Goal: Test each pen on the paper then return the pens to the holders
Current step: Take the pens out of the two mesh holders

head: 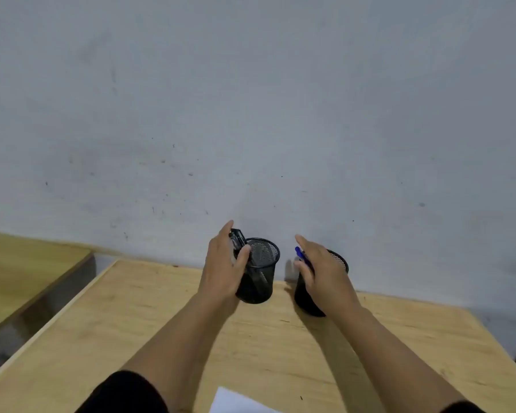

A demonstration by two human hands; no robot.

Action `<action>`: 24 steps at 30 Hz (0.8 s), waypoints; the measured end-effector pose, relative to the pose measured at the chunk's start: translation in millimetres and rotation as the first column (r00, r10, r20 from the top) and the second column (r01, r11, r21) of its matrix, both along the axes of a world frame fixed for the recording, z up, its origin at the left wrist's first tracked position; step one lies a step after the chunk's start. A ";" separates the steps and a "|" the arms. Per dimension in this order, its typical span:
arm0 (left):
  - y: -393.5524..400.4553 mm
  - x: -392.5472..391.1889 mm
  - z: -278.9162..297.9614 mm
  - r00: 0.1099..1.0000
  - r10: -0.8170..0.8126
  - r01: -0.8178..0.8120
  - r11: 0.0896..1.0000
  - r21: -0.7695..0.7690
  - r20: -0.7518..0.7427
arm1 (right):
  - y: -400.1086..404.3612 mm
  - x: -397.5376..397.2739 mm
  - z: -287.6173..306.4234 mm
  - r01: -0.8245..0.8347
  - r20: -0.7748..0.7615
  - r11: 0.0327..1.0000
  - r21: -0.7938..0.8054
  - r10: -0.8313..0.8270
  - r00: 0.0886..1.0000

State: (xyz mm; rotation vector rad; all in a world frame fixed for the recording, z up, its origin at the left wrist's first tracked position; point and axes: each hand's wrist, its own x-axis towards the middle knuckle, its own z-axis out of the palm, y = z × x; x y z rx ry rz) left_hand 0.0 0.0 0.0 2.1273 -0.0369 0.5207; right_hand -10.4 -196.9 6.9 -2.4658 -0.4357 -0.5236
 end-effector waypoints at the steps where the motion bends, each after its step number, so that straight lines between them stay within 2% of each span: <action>1: -1.6 3.5 0.5 1.000 0.004 -0.003 1.000 -0.029 0.017 | -0.6 3.4 -2.7 -0.001 0.032 1.000 0.017 0.001 0.999; 4: -6.6 13.4 1.5 1.000 -0.012 0.013 0.995 -0.097 0.017 | -0.7 8.2 -5.9 0.000 0.063 1.000 0.009 0.000 0.998; 8: -9.2 20.5 4.9 0.999 -0.014 0.018 0.995 -0.099 0.037 | -0.7 12.6 -7.0 0.008 0.130 0.999 0.047 -0.014 0.991; 15: -12.2 19.8 3.0 0.993 -0.056 0.073 0.983 -0.168 0.100 | 0.0 12.7 -5.6 0.016 0.137 0.992 0.122 -0.033 0.990; 24: -13.6 16.8 28.3 0.979 0.001 0.053 0.963 -0.265 0.202 | -4.0 13.1 13.3 0.030 0.175 0.983 0.179 -0.062 0.983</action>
